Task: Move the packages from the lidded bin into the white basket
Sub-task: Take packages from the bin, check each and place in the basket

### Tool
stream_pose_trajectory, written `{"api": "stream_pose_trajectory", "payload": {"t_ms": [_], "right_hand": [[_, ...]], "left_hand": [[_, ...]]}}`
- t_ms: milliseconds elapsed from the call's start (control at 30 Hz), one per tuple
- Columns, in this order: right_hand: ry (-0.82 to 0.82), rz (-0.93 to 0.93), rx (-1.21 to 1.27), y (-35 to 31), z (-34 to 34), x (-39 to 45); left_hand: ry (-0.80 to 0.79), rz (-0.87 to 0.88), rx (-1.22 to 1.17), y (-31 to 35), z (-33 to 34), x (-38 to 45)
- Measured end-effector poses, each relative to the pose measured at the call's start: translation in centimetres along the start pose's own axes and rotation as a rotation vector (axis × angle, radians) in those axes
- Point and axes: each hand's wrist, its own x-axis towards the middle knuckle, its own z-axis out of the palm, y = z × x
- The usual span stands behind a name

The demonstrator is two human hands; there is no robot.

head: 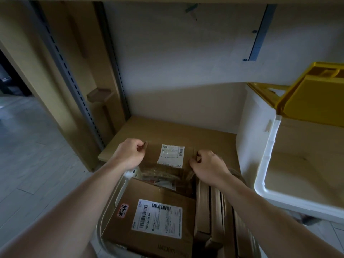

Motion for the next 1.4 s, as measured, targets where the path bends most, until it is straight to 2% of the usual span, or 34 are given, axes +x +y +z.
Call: {"api": "stream_pose_trajectory", "payload": {"t_ms": [167,367,500,600,767,933,1067,1200,1400], "right_hand": [[-0.129,0.049,-0.033,0.3,1.3,1.4],[-0.089,0.025,-0.159,0.1,2.5,2.2],[-0.100,0.005,-0.171,0.0,2.3,2.0],[-0.081,-0.035,-0.130,0.1,1.5,1.5],[0.179,-0.177,-0.013,0.1,-1.0,-0.6],[0.539,-0.342,0.145,0.3,-3.9,-3.7],[0.674,-0.412,0.214,1.1,-6.2,-6.4],[0.763,-0.404,0.226,2.9,-7.9,-7.8],[0.893,-0.410,0.068,6.7,-10.8,-9.2]], "left_hand": [[-0.139,-0.056,0.033,-1.9,0.8,1.1],[-0.187,-0.109,0.102,-2.6,1.2,2.3],[-0.110,-0.081,0.111,-1.9,1.1,2.2],[-0.004,0.067,0.085,-0.7,1.0,1.9],[0.086,0.467,-0.089,3.2,1.3,0.4],[0.191,0.724,-0.149,7.5,1.4,-2.9],[0.252,0.808,-0.249,10.0,2.8,-5.1],[0.243,0.858,-0.319,12.6,4.9,-6.2],[0.181,0.934,-0.398,18.2,7.1,-8.2]]}}
